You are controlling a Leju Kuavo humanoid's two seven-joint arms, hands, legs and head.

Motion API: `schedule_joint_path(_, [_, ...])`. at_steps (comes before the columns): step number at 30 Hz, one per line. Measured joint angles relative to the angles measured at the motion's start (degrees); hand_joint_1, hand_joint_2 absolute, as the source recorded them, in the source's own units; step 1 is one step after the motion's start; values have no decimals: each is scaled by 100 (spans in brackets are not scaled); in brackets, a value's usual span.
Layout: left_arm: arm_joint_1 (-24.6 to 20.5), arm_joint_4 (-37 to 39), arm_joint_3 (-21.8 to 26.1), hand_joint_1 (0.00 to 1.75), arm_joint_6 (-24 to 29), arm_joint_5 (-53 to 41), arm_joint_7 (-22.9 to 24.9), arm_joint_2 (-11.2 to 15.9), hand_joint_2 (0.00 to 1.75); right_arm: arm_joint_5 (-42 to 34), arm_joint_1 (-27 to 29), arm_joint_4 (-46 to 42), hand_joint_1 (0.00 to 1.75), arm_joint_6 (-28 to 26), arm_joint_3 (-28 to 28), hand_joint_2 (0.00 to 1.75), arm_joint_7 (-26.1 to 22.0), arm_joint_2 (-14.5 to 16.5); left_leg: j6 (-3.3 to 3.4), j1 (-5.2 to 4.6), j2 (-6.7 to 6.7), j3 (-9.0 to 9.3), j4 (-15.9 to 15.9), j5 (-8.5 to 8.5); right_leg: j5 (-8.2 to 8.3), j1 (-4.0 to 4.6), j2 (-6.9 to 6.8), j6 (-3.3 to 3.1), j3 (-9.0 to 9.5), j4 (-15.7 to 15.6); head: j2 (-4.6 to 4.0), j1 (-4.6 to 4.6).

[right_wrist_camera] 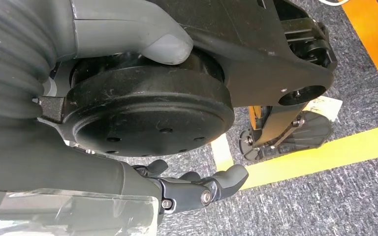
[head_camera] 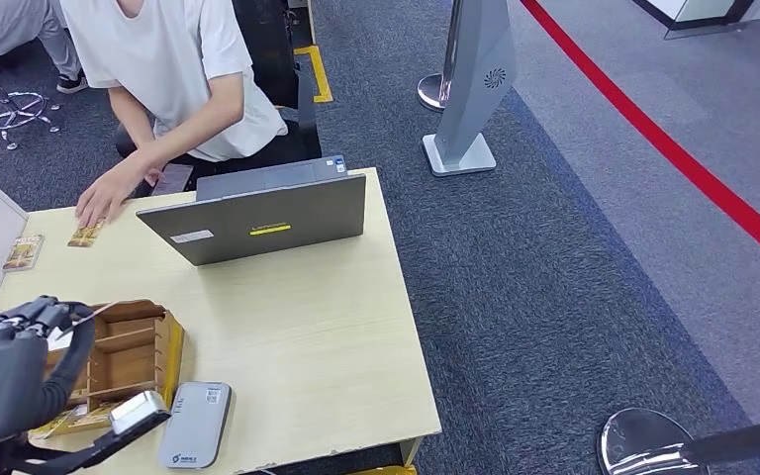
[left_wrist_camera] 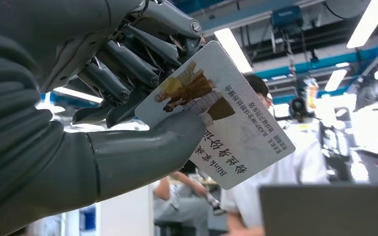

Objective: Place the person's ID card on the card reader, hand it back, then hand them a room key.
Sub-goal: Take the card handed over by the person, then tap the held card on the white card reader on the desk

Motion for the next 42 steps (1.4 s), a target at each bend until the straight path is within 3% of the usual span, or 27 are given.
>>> schedule_joint_path(5, [214, 184, -443, 175, -147, 18, -72, -433, 175, 0, 0, 3, 0, -20, 0, 175, 2, 8, 0, 2, -1, -1, 0, 1, 1, 1, -2, 0, -1, 1, 0, 1])
schedule_joint_path(10, [302, 355, -686, 175, -319, 81, -29, -640, 175, 0, -1, 6, 0, -22, 0, 175, 2, 10, 0, 3, -1, -2, 0, 1, 1, 3, -3, -1, -1, 1, 0, 0])
schedule_joint_path(20, [400, 1229, -1080, 175, -446, 399, 209, -751, 175, 0, -3, 8, 0, -62, 9, 175, 4, 14, 0, 3, -2, -5, 0, 1, 1, 3, -4, 0, -2, 1, 0, 1])
schedule_joint_path(28, [417, 1510, -1189, 175, -475, 415, 340, -789, 175, 0, -4, 13, 0, -67, 12, 175, 5, 14, 0, 3, -2, -6, 0, 1, 1, 3, -4, 0, -3, 1, 0, 0])
schedule_joint_path(42, [521, 1869, -1214, 175, -1005, 452, 1461, -848, 175, 0, -14, 21, 0, -99, 21, 175, 62, 16, 0, 2, -9, -2, 0, 1, -1, 3, -13, 2, 8, 1, 0, 1])
